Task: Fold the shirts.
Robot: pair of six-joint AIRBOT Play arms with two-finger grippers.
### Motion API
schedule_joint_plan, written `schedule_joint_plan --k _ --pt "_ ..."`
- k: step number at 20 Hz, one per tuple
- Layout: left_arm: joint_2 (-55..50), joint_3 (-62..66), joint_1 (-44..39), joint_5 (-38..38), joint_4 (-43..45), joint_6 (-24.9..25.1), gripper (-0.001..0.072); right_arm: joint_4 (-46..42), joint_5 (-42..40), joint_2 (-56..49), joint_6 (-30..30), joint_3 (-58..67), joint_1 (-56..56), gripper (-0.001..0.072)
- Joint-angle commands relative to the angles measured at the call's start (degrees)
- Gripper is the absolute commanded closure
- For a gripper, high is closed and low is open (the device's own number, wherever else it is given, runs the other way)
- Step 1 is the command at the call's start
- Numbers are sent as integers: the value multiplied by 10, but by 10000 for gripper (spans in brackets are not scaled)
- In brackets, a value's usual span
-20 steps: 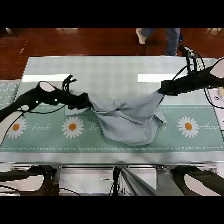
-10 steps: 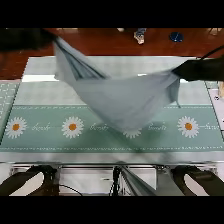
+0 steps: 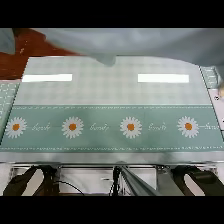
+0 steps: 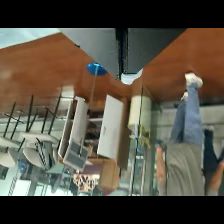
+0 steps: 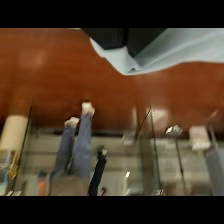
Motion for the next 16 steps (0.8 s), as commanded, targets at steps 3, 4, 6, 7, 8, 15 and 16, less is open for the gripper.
schedule_joint_plan --k 3,4,6,7,8,15,16 --pt "88 21 18 -66 29 -28 684 23 104 48 37 55 0 693" --pt "103 21 19 -77 53 -29 684 23 106 60 47 55 0 692" --pt "130 22 18 -93 107 -33 684 3 105 84 83 55 0 693" --pt "141 22 18 -101 127 -33 684 -9 110 94 110 55 0 693" --pt "151 23 18 -115 138 -35 684 -18 124 102 142 55 0 693" --pt "143 14 33 -419 184 -89 683 -33 398 61 130 33 2 694" --pt "142 -25 39 -420 178 -85 683 -34 398 40 104 15 2 693"
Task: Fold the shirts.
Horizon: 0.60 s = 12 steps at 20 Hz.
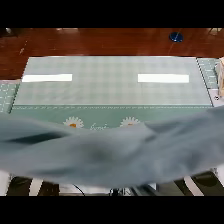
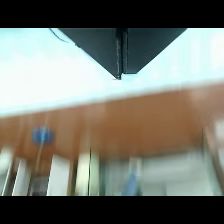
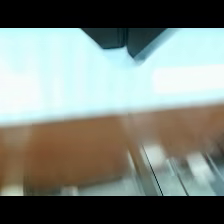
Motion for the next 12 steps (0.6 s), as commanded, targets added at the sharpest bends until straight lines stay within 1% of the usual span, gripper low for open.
schedule_joint_plan --k 1,2,3,4,6,7,8,10,11,12 --pt "-6 -83 15 -111 15 5 683 -15 83 -53 -67 -45 1 694" --pt "-7 -139 21 -108 15 11 684 -26 83 -81 -101 -76 1 693" --pt "-10 -197 26 -97 16 30 684 -39 82 -111 -128 -107 1 693" --pt "-13 -267 27 -64 16 44 684 -44 72 -148 -153 -142 1 694" --pt "-34 -399 18 14 5 44 684 -34 14 -231 -195 -184 1 693" --pt "-54 -449 7 41 0 56 684 -23 -23 -278 -217 -187 1 693" --pt "-78 -492 -12 74 2 75 684 5 -65 -325 -223 -187 -1 693" --pt "-133 -538 -52 165 3 83 684 72 -124 -408 -264 -187 -14 693" --pt "-165 -544 -73 215 2 85 684 86 -146 -442 -291 -187 -16 693" --pt "-195 -542 -92 258 2 85 683 81 -164 -467 -313 -187 -17 693"
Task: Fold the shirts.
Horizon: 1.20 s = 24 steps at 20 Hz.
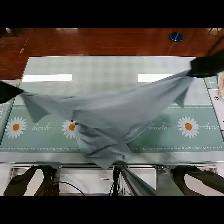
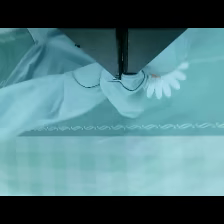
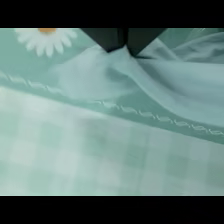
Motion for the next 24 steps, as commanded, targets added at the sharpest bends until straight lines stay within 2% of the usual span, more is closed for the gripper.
schedule_joint_plan --k 1,5,7,10,13,18,19,20,21,22,23,24 --pt "-98 -54 -66 183 -5 15 683 42 -102 -118 -97 -9 -7 693" --pt "-187 -54 -125 355 -4 28 681 9 -233 -161 -119 -9 -16 693" --pt "-217 -54 -143 414 -4 50 681 10 -309 -169 -118 -9 -20 693" --pt "-250 -54 -151 468 -4 54 681 23 -388 -183 -118 -9 -21 693" --pt "-277 -54 -151 464 -4 54 680 41 -399 -215 -101 -9 -21 693" --pt "-312 -54 -152 348 -4 54 678 62 -363 -264 -75 -9 -21 693" --pt "-313 -54 -152 330 -4 54 651 65 -358 -268 -74 -9 -21 692" --pt "-311 -53 -150 323 -4 53 496 66 -357 -268 -72 -9 -21 689" --pt "-305 -47 -145 310 -4 49 295 66 -358 -263 -73 -8 -21 662" --pt "-296 -30 -131 288 -4 42 226 62 -355 -253 -73 -2 -23 568" --pt "-285 -8 -111 253 2 43 228 53 -347 -239 -73 9 -26 485" --pt "-270 16 -87 212 17 43 228 37 -337 -222 -74 24 -30 434"
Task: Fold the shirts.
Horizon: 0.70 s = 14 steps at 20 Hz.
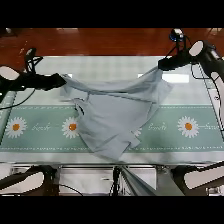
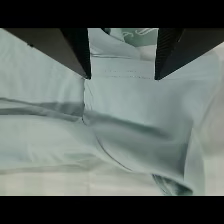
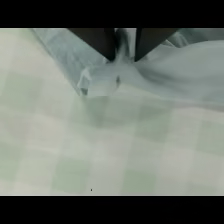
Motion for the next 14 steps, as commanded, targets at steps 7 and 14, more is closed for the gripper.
schedule_joint_plan --k 7,14 --pt "171 -79 123 -375 19 -67 137 -122 81 130 22 34 -69 167" --pt "306 -399 -46 -240 -91 -148 88 -86 119 130 46 -11 -191 173"
